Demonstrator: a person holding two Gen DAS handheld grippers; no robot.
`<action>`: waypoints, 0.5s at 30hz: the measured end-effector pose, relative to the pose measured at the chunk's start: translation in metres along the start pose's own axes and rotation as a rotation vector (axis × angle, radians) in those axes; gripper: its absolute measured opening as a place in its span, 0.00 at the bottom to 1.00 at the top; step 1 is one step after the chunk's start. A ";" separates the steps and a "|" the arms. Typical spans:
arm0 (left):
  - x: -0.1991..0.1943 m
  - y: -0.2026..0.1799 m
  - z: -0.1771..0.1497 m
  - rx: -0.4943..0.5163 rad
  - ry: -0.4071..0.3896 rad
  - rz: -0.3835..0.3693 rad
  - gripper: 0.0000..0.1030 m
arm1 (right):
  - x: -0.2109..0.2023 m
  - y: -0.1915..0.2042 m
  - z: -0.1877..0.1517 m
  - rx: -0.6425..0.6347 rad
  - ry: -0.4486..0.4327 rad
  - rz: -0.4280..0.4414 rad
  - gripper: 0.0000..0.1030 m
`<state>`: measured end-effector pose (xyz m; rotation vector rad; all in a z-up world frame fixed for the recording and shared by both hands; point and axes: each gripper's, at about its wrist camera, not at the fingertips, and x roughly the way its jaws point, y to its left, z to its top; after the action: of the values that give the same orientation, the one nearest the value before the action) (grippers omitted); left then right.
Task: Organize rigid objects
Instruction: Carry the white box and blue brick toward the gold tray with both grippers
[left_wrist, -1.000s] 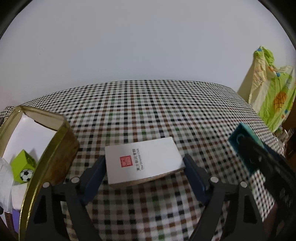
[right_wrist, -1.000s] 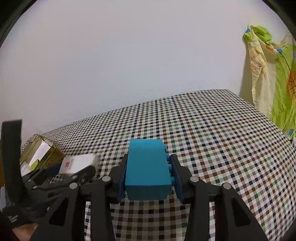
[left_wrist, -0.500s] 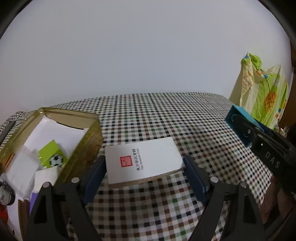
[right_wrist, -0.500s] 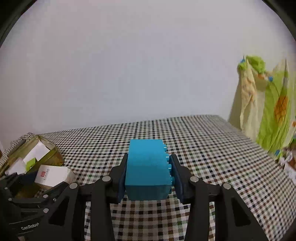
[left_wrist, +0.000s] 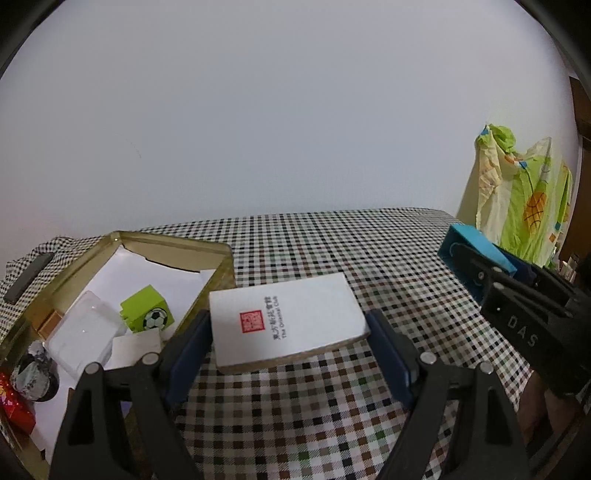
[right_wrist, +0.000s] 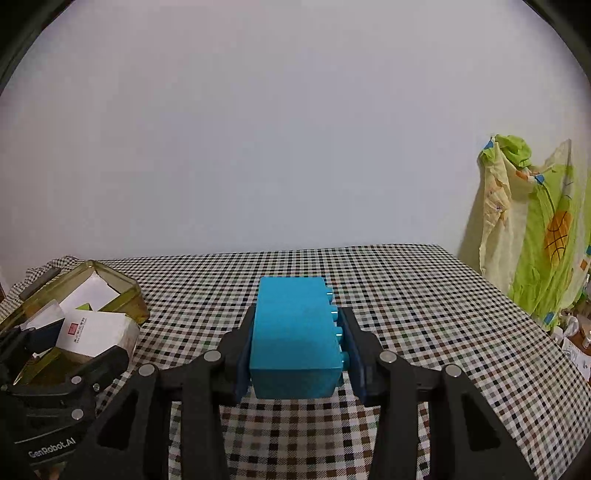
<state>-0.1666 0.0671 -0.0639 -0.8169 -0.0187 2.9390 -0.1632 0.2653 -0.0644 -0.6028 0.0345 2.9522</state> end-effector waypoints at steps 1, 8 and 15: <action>-0.002 0.000 -0.001 0.005 -0.006 0.000 0.81 | -0.001 0.002 -0.001 0.001 0.001 0.002 0.44; -0.015 0.003 -0.005 0.026 -0.039 0.012 0.81 | -0.009 0.013 -0.004 -0.023 -0.013 0.007 0.44; -0.023 0.013 -0.009 0.009 -0.055 0.012 0.81 | -0.014 0.019 -0.006 -0.021 -0.011 0.019 0.44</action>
<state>-0.1437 0.0516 -0.0603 -0.7372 -0.0050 2.9703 -0.1506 0.2449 -0.0643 -0.5917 0.0080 2.9776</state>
